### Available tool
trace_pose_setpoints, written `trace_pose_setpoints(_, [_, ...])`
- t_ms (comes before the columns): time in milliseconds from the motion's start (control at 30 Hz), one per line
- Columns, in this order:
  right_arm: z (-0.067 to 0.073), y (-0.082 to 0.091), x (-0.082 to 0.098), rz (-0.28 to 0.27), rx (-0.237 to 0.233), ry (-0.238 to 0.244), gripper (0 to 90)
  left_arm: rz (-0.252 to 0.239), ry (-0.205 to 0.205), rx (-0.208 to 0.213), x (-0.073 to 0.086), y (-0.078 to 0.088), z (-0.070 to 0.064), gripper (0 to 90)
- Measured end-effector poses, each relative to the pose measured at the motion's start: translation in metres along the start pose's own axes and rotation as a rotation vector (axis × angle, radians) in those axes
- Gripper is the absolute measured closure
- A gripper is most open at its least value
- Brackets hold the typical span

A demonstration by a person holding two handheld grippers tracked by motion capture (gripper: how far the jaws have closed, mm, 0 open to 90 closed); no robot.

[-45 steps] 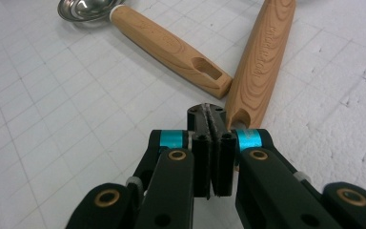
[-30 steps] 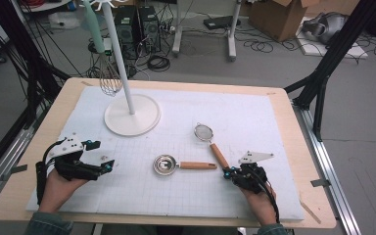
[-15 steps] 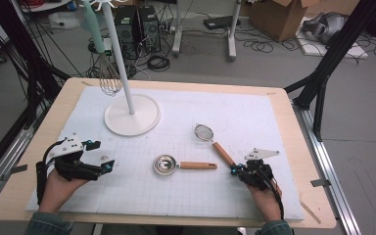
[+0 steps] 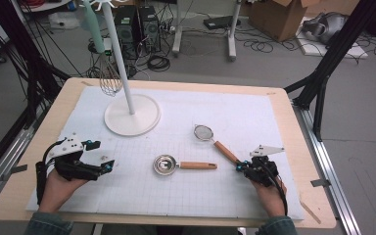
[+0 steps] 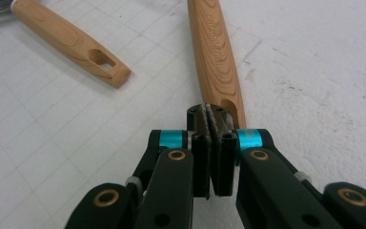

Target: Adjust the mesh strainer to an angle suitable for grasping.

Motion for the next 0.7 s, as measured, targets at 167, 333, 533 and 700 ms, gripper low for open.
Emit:
trace_pose_setpoints(167, [-0.005,0.001,0.000,0.002,0.006,-0.010,88.4,0.001,0.000,0.001,0.000,0.000,0.000,11.0])
trace_pose_setpoints(333, [0.001,0.005,-0.005,-0.031,-0.028,-0.019,86.0,0.004,-0.001,0.002,0.001,-0.001,0.001,11.1])
trace_pose_setpoints(533, [0.007,0.011,-0.019,-0.073,-0.070,-0.007,76.3,0.004,0.007,0.007,0.002,-0.002,0.001,11.1])
trace_pose_setpoints(700, [0.009,0.014,-0.031,-0.087,-0.092,0.007,67.0,0.000,0.009,0.003,0.003,-0.001,0.003,11.1])
Point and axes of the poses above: each handheld gripper's, and its own axes: y roughly backward along the jaws, x roughly out of its underside, z roughly to its left, the point moved 10 cm from there along -y, roughly forward along the jaws, and after that the axes turned 5 degrees about -y, right-handed, at the moved point
